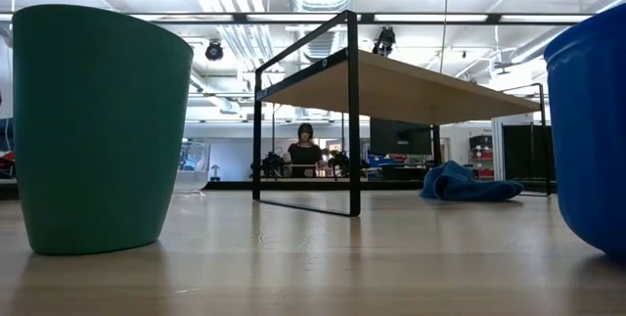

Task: Stack small to large cups/mugs on shelf
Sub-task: Put the green cup on the shelf

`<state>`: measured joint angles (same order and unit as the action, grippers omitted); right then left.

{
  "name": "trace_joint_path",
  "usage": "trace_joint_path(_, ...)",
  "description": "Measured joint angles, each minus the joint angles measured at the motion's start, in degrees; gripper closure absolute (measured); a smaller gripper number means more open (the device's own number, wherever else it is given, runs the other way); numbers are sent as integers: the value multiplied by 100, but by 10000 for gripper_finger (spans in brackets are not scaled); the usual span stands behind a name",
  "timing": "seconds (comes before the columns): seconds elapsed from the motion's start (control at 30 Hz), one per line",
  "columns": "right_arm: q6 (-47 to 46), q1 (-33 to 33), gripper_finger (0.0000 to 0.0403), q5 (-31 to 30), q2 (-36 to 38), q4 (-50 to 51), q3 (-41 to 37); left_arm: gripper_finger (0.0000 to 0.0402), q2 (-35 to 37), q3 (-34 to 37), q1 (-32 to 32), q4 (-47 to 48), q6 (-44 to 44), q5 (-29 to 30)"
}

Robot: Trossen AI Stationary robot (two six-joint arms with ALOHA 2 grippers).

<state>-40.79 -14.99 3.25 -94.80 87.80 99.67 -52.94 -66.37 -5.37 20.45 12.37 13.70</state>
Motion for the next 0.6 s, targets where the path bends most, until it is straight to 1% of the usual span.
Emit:
trace_joint_path(0.1, -379, -264, 328, 9, -59, -74, -8, 400, 12, 2, 0, 124, 368, -281)
trace_joint_path(0.23, -904, -626, 326, 20, -124, -259, -19, 400, 16, 2, 0, 539, 703, -765)
trace_joint_path(0.33, -1259, -893, 326, 27, -221, -430, -19, 400, -9, 2, -1, 681, 834, -1052)
trace_joint_path(0.4, -1468, -1050, 328, 43, -316, -539, -19, 400, -37, 7, -7, 756, 831, -1172)
trace_joint_path(0.5, -1736, -1215, 330, 132, -451, -711, -19, 400, -108, 7, -9, 770, 809, -1194)
trace_joint_path(0.6, -1718, -1312, 330, 115, -565, -1094, -19, 400, -182, 4, -14, 838, 658, -1260)
